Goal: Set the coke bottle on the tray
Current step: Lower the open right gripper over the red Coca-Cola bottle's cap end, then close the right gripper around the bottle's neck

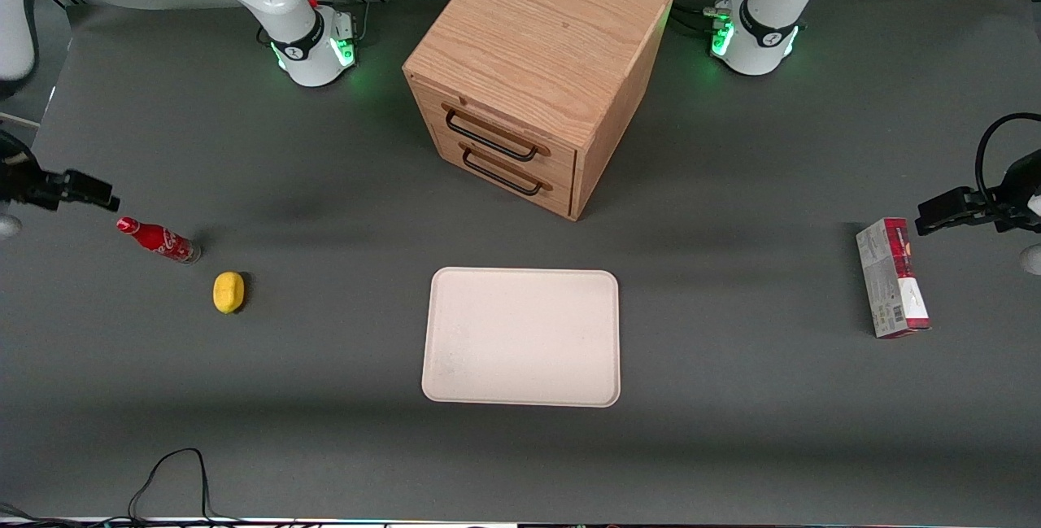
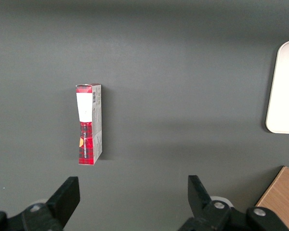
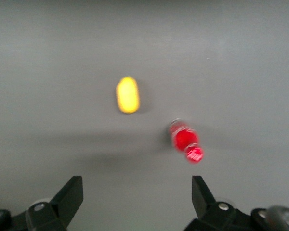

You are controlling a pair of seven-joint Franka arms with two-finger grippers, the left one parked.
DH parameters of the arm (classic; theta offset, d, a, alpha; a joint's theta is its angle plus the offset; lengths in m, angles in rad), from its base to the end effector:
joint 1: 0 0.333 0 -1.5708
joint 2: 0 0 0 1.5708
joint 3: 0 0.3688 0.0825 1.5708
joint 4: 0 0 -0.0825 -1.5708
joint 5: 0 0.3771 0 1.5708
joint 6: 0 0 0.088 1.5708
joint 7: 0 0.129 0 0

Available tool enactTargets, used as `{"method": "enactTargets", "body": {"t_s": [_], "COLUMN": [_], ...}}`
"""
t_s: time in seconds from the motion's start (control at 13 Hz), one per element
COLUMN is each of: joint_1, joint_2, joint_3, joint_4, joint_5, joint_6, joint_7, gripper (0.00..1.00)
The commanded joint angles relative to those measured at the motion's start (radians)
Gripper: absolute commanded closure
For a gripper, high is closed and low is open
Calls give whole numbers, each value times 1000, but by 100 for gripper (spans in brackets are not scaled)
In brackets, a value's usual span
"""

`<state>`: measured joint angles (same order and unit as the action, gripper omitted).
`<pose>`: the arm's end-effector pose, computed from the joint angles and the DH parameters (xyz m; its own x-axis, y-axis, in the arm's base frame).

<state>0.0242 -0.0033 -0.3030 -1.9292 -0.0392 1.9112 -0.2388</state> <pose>0.5274 -0.1549 0.5180 0.9994 -0.0270 -0.0231 -0.0263 -0.9992 0.0312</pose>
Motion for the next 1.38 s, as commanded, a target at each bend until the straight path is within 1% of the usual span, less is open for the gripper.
{"method": "enactTargets", "body": {"t_s": [0.0,0.08,0.15,0.23,0.31,0.46,0.54,0.62,0.69,0.85,0.92,1.23,1.31], "joint_1": [-1,-10,-10,-10,-15,-18,-18,-18,-18,-18,-18,-18,-15], "joint_2": [-14,0,11,32,54,74,84,89,89,95,97,97,97], "joint_3": [-73,-111,-125,-127,-128,-145,-145,-145,-145,-146,-146,-142,-137], "joint_4": [-235,-285,-313,-323,-326,-381,-393,-393,-393,-392,-390,-363,-320], "joint_5": [-1,2,25,54,70,138,154,154,154,147,142,140,150], "joint_6": [289,370,428,449,469,559,580,577,577,574,565,539,482], "joint_7": [-184,-232,-255,-281,-310,-365,-379,-379,-381,-386,-386,-366,-350], "gripper": [0,0,0,0,0,0,0,5,29,81,100,100,100]}}
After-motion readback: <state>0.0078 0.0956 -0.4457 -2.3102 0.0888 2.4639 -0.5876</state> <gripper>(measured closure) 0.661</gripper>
